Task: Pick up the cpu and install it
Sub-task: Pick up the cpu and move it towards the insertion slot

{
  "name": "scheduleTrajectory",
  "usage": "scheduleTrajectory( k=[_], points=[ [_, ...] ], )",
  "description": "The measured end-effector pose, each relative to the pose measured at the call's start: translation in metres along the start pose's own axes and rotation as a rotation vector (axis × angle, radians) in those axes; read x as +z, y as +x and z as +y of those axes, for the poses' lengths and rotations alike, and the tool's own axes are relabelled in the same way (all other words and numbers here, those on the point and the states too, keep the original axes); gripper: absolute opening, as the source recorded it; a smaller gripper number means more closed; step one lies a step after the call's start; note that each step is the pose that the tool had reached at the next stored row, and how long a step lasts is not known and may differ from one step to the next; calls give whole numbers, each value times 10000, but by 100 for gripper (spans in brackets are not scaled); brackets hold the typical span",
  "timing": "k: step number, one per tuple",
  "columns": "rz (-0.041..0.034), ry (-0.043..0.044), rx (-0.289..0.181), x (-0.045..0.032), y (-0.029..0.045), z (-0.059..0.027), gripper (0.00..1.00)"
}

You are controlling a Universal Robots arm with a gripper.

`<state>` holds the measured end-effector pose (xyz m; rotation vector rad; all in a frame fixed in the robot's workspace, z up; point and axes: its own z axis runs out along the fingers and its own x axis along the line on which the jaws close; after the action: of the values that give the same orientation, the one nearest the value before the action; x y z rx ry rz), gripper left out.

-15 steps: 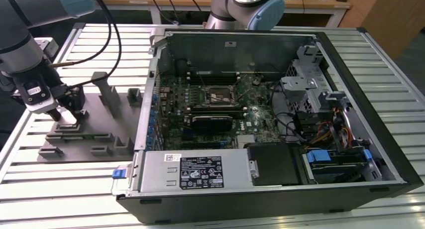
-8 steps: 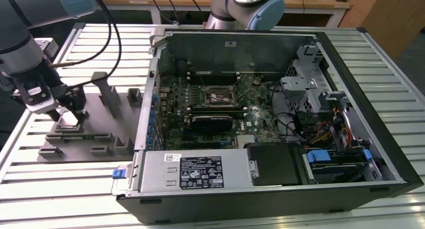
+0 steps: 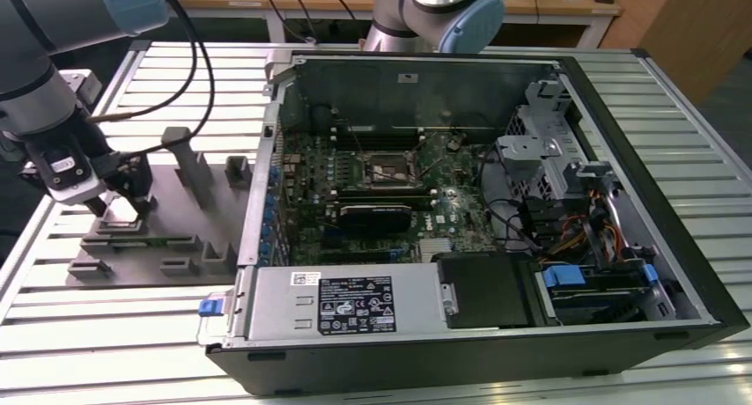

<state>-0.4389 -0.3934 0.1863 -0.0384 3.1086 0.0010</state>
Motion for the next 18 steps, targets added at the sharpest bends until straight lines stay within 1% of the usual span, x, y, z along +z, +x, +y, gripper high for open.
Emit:
scheduleTrajectory(
  k=[9,14,18],
  points=[
    [-1,-34,-12,22,1,-1,61],
    [-2,-76,-11,36,1,-1,61],
    [0,-83,-11,48,2,-1,61]
  ],
)
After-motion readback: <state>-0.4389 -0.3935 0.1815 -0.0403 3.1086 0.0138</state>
